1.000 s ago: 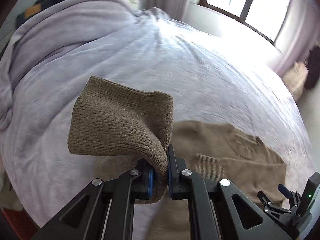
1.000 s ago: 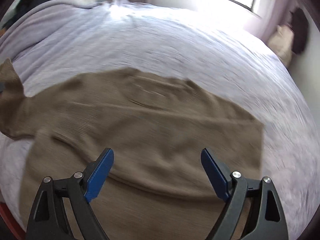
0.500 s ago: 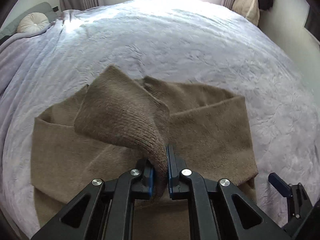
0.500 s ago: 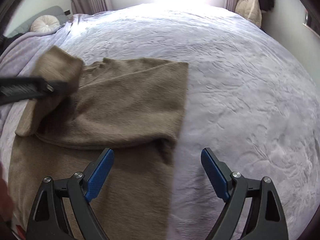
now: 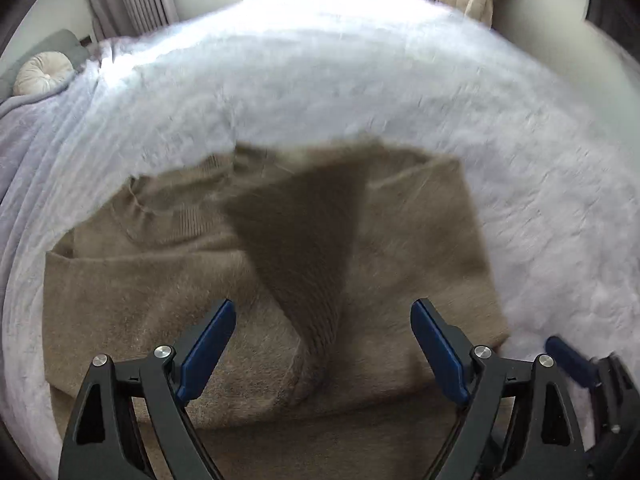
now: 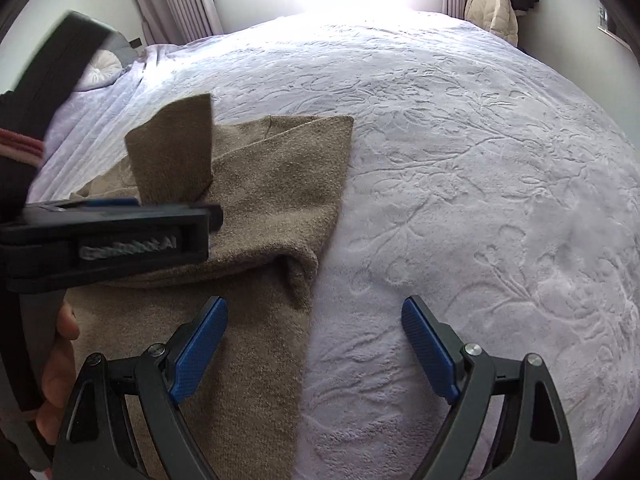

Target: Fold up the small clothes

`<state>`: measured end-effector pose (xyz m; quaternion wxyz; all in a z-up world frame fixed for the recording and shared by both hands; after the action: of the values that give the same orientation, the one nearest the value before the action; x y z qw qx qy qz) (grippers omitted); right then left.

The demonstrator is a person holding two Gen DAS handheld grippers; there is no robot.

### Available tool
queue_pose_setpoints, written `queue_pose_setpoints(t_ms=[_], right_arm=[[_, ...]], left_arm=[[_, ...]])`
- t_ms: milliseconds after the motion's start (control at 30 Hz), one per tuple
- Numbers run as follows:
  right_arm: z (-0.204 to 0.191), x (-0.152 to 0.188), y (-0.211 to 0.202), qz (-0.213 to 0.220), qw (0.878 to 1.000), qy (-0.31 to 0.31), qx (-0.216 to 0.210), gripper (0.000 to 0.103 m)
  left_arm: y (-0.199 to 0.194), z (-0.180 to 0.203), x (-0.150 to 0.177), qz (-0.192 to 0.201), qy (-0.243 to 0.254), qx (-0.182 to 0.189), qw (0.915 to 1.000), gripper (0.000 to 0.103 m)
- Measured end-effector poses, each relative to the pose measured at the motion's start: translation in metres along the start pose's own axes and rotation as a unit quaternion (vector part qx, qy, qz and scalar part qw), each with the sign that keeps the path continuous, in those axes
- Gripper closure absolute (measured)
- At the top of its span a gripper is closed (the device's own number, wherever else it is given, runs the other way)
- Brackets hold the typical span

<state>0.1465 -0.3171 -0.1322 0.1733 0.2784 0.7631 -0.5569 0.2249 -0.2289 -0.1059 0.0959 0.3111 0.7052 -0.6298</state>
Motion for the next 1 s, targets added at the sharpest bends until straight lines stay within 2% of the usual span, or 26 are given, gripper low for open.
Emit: queue_pose_setpoints(t_ms=[67,133,233,300,400,467,533,600,667,733,867,933,1000], right_arm=[[0.004,0.002,-0.004,0.0,1.0,0.001,0.0,0.012],[0.006,0.003,-0.011,0.001,1.0,-0.001,0.004,0.012],[0.007,-0.001,-0.02,0.014,1.0,-0.006,0.006,0.012],[0.004,-0.011,-0.022,0.025,1.0,-0.006,0.009,0.012],[-0.012,-0.032,-0.015,0.035,0.999,-0.007,0.0,0.012],[-0.034,-0.046,-0.004,0.034,0.999,-0.02,-0.015,0.012],[-0.063,-0.054,0.01,0.028,0.998,-0.048,-0.027,0.012],[-0.083,-0.053,0.029,0.009,0.997,-0.072,-0.031,0.012],[-0.087,-0.043,0.052,-0.029,0.996,-0.077,-0.017,0.012],[-0.081,-0.031,0.068,-0.053,0.995,-0.086,0.004,0.013],[-0.08,-0.025,0.054,-0.045,0.994,-0.1,0.016,0.012],[-0.085,-0.028,0.03,-0.025,0.993,-0.107,0.039,0.012],[-0.092,-0.028,0.012,-0.005,0.993,-0.11,0.035,0.012]], left_arm=[[-0.017,0.005,-0.001,0.003,0.014,0.038,0.9992,0.013],[-0.034,-0.004,0.001,0.009,0.019,0.058,0.9981,0.013],[-0.049,-0.038,0.003,0.03,-0.016,0.073,0.9968,0.013],[-0.044,-0.074,0.001,0.033,-0.054,0.054,0.9965,0.013],[-0.017,-0.121,0.006,-0.001,-0.113,0.002,0.9935,0.013],[0.005,-0.141,0.016,-0.039,-0.143,0.0,0.989,0.013],[0.021,-0.153,0.029,-0.059,-0.158,-0.006,0.9856,0.013],[0.033,-0.161,0.042,-0.075,-0.156,-0.017,0.9848,0.013],[0.046,-0.17,0.057,-0.084,-0.145,-0.02,0.9856,0.013],[0.051,-0.171,0.067,-0.073,-0.115,-0.022,0.9904,0.013],[0.03,-0.175,0.074,-0.054,-0.082,-0.033,0.9946,0.013],[0.012,-0.182,0.077,-0.032,-0.093,-0.014,0.995,0.013],[0.004,-0.189,0.089,-0.036,-0.109,0.004,0.9934,0.013]])
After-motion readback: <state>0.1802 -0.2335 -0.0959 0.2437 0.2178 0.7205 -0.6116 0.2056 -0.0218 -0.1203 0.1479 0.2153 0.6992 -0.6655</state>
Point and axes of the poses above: each gripper's, at about its wrist camera, not at the fingertips, and y roughly the way its jaws point, z to its right, x to its underside, the point moved 6 cm from there along y, roughly the way its jaws point, and after that the axes turned 11 degrees about -x, right-handed, at the moved point
